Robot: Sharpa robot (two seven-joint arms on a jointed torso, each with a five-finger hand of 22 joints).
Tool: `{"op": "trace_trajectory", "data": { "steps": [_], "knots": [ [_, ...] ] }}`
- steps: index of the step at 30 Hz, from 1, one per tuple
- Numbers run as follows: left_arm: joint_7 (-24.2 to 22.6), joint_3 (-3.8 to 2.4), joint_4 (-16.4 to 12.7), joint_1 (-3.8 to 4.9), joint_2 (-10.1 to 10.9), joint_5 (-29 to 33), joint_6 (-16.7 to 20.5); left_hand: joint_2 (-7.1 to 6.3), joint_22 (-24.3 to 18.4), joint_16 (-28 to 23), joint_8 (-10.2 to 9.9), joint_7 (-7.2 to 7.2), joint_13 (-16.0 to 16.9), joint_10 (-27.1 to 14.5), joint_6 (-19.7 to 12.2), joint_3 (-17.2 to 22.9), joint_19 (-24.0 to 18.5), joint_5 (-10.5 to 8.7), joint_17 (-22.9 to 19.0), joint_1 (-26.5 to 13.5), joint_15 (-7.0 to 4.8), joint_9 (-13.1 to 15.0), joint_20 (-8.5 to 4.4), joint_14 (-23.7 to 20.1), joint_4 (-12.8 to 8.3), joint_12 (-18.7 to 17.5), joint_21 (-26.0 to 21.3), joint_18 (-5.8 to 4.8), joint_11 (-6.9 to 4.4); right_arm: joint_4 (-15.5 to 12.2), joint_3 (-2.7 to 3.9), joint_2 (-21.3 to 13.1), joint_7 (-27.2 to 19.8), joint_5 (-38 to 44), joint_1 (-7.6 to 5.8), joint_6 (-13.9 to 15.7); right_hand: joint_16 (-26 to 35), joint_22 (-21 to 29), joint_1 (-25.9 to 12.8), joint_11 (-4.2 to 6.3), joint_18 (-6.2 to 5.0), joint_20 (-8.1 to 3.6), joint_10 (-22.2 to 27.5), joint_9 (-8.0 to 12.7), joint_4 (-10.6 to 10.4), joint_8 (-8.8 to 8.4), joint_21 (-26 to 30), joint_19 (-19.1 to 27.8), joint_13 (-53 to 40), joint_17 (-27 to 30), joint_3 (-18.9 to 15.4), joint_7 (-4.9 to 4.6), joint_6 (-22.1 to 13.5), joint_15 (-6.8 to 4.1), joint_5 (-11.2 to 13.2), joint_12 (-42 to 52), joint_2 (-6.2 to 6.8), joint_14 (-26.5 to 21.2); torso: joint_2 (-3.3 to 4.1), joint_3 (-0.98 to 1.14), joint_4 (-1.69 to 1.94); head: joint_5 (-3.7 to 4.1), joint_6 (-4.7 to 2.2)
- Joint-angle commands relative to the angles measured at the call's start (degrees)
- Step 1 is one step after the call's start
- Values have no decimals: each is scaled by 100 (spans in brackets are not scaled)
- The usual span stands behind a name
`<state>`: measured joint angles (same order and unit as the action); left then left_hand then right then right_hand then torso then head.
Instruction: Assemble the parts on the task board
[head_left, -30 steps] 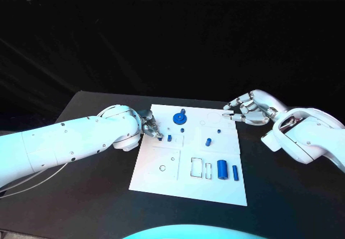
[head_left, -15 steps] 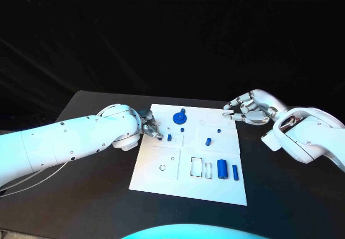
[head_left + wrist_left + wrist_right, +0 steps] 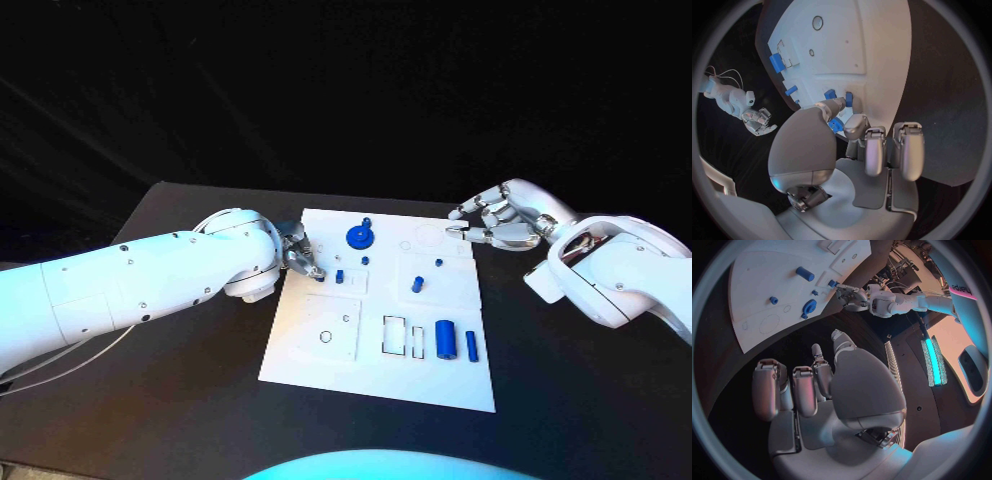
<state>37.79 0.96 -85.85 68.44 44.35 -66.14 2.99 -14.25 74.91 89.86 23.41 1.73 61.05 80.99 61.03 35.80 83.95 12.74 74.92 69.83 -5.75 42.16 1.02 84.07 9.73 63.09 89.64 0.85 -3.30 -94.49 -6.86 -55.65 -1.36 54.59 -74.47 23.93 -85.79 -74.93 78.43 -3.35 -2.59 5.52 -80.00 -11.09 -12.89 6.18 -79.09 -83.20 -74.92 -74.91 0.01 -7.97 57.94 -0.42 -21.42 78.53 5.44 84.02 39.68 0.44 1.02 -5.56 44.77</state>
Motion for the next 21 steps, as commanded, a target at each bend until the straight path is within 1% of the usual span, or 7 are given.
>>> {"op": "trace_trajectory", "data": {
  "steps": [1, 15, 21],
  "knots": [
    [49, 16, -7, -20, -23, 62, -148, 15, 1509, 14, 17, -139, 9, 30, 181, 191, 605, 27, 1508, -71, -40, -13, -34, 593, -178, 42, 36, -85, -15, -11, 0, 1, -17, 44, 3, -52, 13, -794, -38, 16, -32, -16, -9, -10, -2, 25, 32, 25, -286, -774, -33, 7, -9, -46, -18, -8, -27, 407, -2, 0, 0, -3, 1],
    [51, 16, 21, -19, -54, 85, -140, 23, 1509, 14, 27, -162, 26, 40, 238, -16, 605, 23, 1508, -301, -58, -39, -45, 593, -10, 59, 36, -85, -33, -17, 0, -3, -14, 45, 3, -49, 13, -794, -38, 16, -32, -16, -9, -10, -2, 25, 32, 25, -286, -774, -33, 7, -9, -46, -18, -8, -27, 407, -2, -1, 1, 18, -2],
    [60, 16, 29, -19, -64, 88, -161, 20, 1509, 14, 27, -169, 41, 44, 269, -226, 605, 20, 1508, -399, -63, -59, -49, 593, 99, 73, 36, -85, -38, -19, 0, -7, -14, 45, 3, -46, 13, -794, -38, 16, -32, -16, -9, -10, -2, 25, 32, 25, -286, -774, -33, 7, -9, -46, -18, -8, -27, 407, 2, -1, -2, 22, -2]
  ]
}}
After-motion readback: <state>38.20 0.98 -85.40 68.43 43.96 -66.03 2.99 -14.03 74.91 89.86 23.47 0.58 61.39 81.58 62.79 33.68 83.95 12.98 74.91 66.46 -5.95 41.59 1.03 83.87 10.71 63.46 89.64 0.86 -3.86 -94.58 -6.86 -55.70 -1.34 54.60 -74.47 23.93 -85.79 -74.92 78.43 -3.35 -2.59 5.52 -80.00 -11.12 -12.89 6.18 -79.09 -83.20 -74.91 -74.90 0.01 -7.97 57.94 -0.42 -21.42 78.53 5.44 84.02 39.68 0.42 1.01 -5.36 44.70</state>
